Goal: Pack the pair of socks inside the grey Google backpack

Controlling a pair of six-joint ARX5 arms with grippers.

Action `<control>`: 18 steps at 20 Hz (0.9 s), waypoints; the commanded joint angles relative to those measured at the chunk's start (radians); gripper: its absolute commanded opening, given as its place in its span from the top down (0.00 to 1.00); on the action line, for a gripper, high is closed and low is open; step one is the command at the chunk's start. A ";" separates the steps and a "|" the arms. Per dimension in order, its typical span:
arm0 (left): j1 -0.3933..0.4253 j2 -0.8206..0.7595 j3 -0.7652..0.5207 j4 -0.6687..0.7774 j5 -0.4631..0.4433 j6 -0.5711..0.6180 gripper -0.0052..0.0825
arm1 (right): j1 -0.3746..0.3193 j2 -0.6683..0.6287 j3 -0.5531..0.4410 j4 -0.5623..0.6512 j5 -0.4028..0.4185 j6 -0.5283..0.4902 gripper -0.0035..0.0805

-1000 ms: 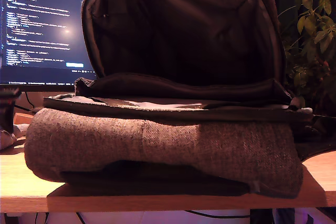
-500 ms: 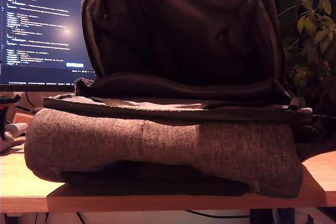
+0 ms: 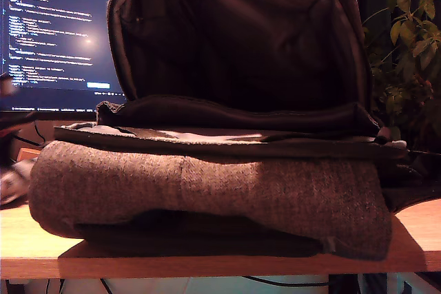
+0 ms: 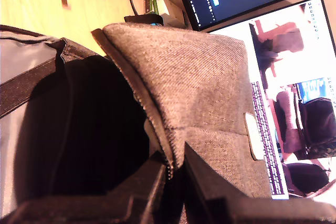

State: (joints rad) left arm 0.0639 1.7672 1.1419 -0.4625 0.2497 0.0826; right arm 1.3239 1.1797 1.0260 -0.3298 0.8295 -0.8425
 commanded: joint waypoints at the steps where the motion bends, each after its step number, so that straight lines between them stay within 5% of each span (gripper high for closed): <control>1: -0.027 -0.075 -0.013 0.003 0.007 0.004 0.96 | 0.008 -0.035 0.037 0.041 -0.002 -0.012 0.97; 5: -0.092 -0.199 -0.013 -0.039 0.014 0.004 0.96 | 0.008 -0.035 0.049 0.097 -0.001 -0.081 0.97; 18: -0.257 -0.531 -0.026 -0.099 0.038 -0.031 0.96 | 0.002 -0.035 0.154 0.098 -0.008 -0.082 0.97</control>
State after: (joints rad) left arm -0.1886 1.2579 1.1400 -0.5694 0.2867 0.0586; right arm 1.3170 1.1793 1.1473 -0.2657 0.8223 -0.9218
